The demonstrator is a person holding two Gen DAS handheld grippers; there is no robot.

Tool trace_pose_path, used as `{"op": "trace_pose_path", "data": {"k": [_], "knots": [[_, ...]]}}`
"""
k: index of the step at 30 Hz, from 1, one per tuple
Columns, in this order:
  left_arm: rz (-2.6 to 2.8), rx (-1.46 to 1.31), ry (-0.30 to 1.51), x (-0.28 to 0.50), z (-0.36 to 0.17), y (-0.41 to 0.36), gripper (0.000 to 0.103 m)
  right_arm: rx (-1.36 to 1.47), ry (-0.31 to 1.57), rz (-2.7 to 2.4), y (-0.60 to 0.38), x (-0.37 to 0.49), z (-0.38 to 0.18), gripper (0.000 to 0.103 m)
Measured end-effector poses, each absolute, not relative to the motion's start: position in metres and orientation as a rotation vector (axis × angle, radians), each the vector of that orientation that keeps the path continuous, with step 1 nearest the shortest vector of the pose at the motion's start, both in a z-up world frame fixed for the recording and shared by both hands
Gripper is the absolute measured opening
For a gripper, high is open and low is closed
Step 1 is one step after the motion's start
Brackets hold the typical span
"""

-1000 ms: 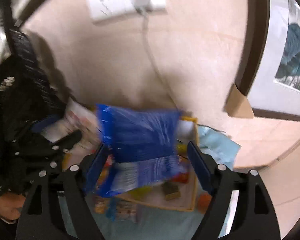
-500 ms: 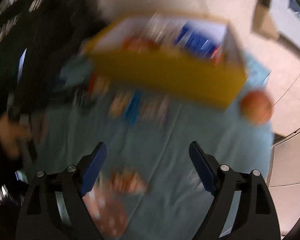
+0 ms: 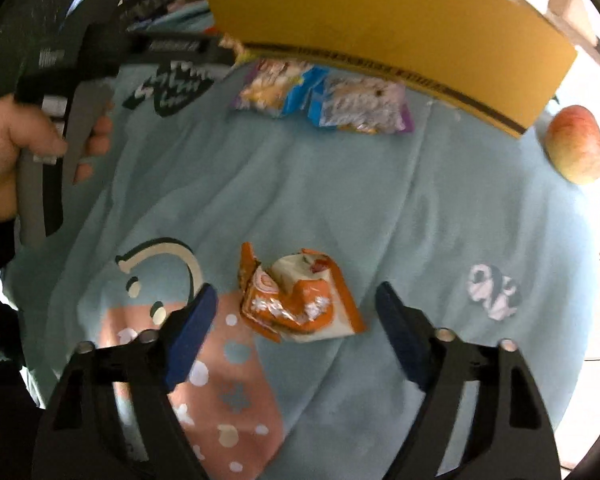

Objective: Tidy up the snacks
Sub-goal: 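Grasp a red-orange snack bag with the left gripper while the right grasps an orange wrapped packet, then carry the red-orange bag and orange packet over the yellow box and release both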

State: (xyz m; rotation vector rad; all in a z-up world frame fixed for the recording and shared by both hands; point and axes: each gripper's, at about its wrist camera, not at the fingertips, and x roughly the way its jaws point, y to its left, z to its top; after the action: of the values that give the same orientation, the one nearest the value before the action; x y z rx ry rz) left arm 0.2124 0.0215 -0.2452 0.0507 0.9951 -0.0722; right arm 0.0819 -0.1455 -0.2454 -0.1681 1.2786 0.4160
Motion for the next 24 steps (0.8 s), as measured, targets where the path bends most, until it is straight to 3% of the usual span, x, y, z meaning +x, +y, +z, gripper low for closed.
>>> {"op": "trace_pose_path", "data": {"k": [4,6,7,9,13,24], "knots": [[-0.067,0.066,0.984,0.223,-0.251,0.015,0.1,-0.205,1.255,0.415,-0.141,0.081,-0.249,0.076],[-0.068,0.069,0.957,0.223,-0.248,0.014,0.097,-0.235,1.236,0.405,-0.141,0.079,-0.248,0.067],[-0.082,0.064,0.93,0.221,-0.244,0.015,0.075,-0.251,1.229,0.406,-0.142,0.077,-0.247,0.057],[-0.137,0.062,0.948,0.221,-0.245,0.013,0.038,-0.226,1.238,0.434,-0.146,0.077,-0.245,0.048],[-0.191,0.071,0.946,0.205,-0.242,0.008,0.033,-0.177,1.258,0.436,-0.155,0.074,-0.24,0.046],[-0.192,-0.042,0.869,0.155,-0.207,0.02,0.033,-0.014,1.197,0.412,-0.194,0.056,-0.197,0.046]]}}
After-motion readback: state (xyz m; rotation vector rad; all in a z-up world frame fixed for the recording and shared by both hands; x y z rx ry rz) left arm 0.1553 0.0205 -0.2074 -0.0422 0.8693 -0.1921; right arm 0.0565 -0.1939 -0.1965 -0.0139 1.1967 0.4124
